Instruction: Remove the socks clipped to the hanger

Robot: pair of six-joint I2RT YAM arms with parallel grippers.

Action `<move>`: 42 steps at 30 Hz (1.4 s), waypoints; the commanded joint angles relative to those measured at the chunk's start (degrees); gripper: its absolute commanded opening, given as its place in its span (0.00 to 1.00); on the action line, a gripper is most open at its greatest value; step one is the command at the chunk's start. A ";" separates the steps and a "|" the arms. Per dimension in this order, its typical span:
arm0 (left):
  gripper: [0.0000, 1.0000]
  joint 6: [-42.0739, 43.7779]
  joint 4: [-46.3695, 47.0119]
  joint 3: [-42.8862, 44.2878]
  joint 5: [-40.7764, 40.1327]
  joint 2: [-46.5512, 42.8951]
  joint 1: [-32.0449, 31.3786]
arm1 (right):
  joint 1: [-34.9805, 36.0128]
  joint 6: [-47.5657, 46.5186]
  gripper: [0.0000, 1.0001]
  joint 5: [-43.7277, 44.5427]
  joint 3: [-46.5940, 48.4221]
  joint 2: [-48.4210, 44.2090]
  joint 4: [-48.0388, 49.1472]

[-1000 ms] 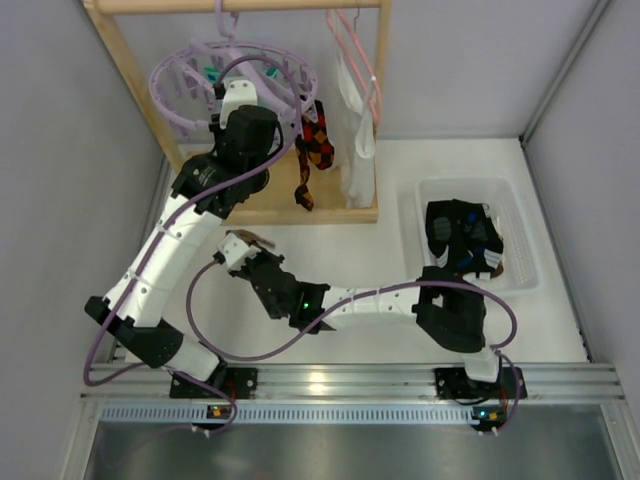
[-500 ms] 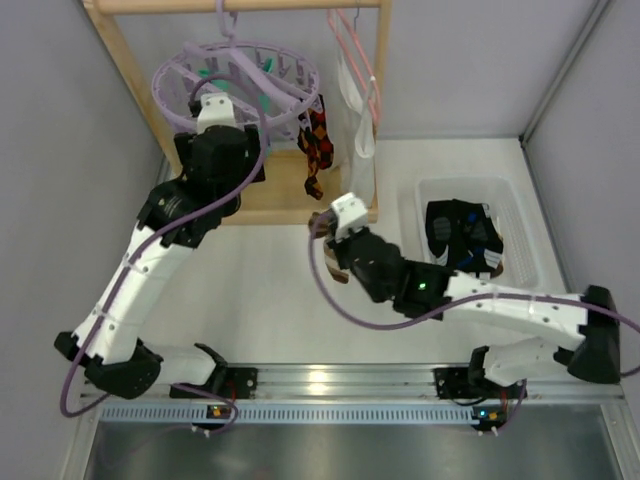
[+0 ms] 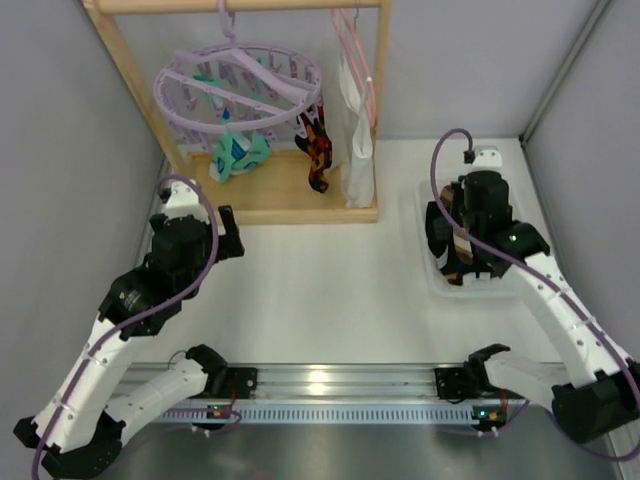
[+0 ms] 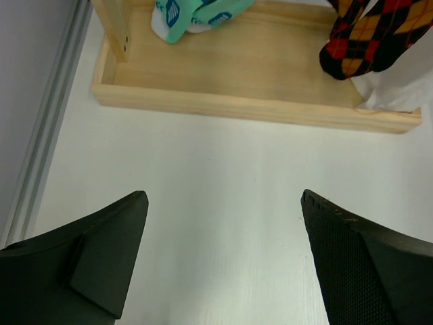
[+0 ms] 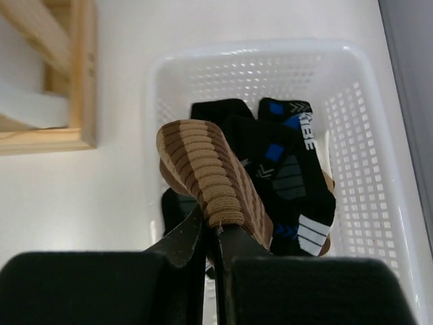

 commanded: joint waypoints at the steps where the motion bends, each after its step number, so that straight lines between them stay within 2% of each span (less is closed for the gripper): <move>1: 0.98 -1.59 2.93 -5.22 -1.46 -3.98 0.02 | -9.69 -2.07 0.00 -12.95 2.49 10.58 -1.59; 6: 0.98 -2.82 4.69 -12.25 -3.93 -9.60 0.02 | -15.42 -1.63 0.00 -16.12 2.32 27.62 1.93; 8: 0.98 -3.97 4.61 -13.83 -4.45 -11.28 -0.06 | -17.25 0.38 0.02 -18.21 0.56 30.72 5.10; 11: 0.98 -5.11 4.61 -15.51 -4.10 -14.79 -0.06 | -20.51 1.10 0.11 -21.21 -0.32 35.47 6.25; 12: 0.98 -5.11 4.60 -15.60 -4.89 -16.54 0.02 | -20.78 1.27 0.18 -21.04 -0.15 36.09 5.98; 14: 0.98 -5.11 4.61 -15.77 -5.86 -17.61 0.02 | -20.96 2.06 0.31 -21.13 -0.41 34.61 5.54; 15: 0.98 -5.11 4.69 -15.86 -6.03 -18.05 -0.06 | -20.96 2.41 0.44 -21.04 -0.67 31.47 5.72; 17: 0.98 -5.46 4.60 -16.13 -5.69 -18.49 0.02 | -20.87 2.85 0.48 -20.52 -0.77 27.68 5.20; 20: 0.98 -5.46 4.69 -16.13 -5.60 -18.14 0.02 | -20.96 2.77 0.65 -19.29 1.25 21.26 2.40; 21: 0.98 -5.46 4.61 -16.13 -5.51 -17.97 0.02 | -20.96 2.59 0.74 -18.76 1.87 18.54 1.51; 27: 0.98 -5.64 4.60 -16.22 -5.68 -18.67 -0.06 | -19.65 2.06 0.95 -16.29 3.02 4.23 -1.05; 29: 0.98 -5.73 4.60 -16.22 -6.12 -19.11 0.02 | -15.35 2.50 0.95 -19.79 2.23 0.61 0.35; 30: 0.98 -5.81 4.69 -16.30 -6.30 -19.20 0.02 | -10.64 2.94 0.95 -25.47 1.70 -2.46 3.92; 32: 0.98 -5.81 4.60 -16.30 -6.65 -19.20 0.02 | -4.21 5.73 0.93 -28.59 -0.41 -4.59 8.77; 33: 0.98 -5.81 4.69 -16.39 -6.83 -19.11 0.02 | -0.34 6.54 0.90 -28.16 -0.76 -4.95 10.80; 34: 0.98 -5.90 4.61 -16.39 -6.91 -19.02 -0.06 | 7.35 6.63 0.89 -27.90 -1.37 -4.51 16.12; 37: 0.98 -5.73 4.60 -16.39 -6.74 -18.49 -0.06 | 18.63 6.90 0.83 -25.01 -1.21 0.13 24.24; 39: 0.98 -5.64 4.43 -16.48 -6.74 -18.49 -0.06 | 21.74 6.28 0.77 -21.76 -0.42 5.21 29.53; 42: 0.98 -5.64 4.60 -16.57 -6.74 -18.58 0.02 | 24.83 4.88 0.76 -15.96 2.74 12.87 34.98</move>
